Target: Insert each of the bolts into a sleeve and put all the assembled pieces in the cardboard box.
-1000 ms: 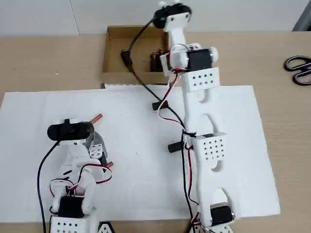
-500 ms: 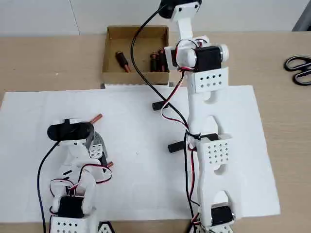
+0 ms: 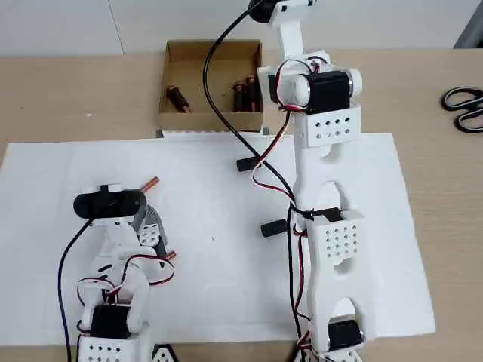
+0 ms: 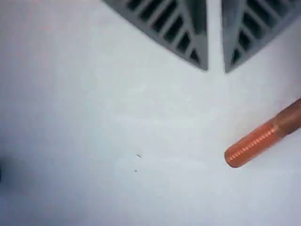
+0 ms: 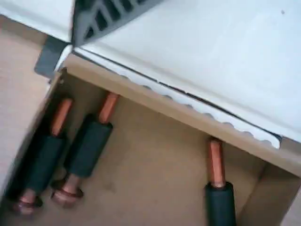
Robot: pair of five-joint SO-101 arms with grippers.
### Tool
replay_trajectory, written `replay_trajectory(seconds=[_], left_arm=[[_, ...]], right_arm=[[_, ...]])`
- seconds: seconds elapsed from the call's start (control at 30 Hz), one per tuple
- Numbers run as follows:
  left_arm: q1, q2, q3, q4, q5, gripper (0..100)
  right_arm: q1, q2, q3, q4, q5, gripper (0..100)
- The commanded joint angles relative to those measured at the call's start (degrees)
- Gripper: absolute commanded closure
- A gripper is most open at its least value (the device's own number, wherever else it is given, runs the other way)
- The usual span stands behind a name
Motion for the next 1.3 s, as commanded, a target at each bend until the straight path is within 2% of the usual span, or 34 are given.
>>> replay_trajectory(seconds=[0.0, 0.2, 0.6, 0.7, 0.83, 1.17, 1.27], left_arm=[[0.35, -0.44, -0.22, -0.35, 0.09, 99], [-0.09, -0.44, -5.23, 1.49, -5.36, 99], [0.0, -0.44, -18.07, 10.55, -5.8, 99], [0.0, -0.44, -19.12, 11.52, -11.52, 99], [-0.09, -0.35, -22.46, 13.8, -19.6, 99], [-0.18, 0.0, -33.71, 18.37, -19.78, 99], [-0.88, 0.0, -35.21, 19.34, -19.78, 99]], right_arm=[[0.84, -4.44, -2.46, 0.92, -0.44, 84.3], [1.8, -14.02, 2.9, 1.1, -0.44, 84.3], [1.98, -59.91, 65.32, 0.31, -0.44, 84.3], [2.42, -68.62, 75.16, 0.22, -0.44, 84.3], [2.59, -75.3, 84.92, -0.04, -0.44, 84.3], [2.33, -84.53, 105.49, -1.01, -1.05, 84.3], [2.24, -86.73, 110.51, -1.01, -3.43, 84.3]])
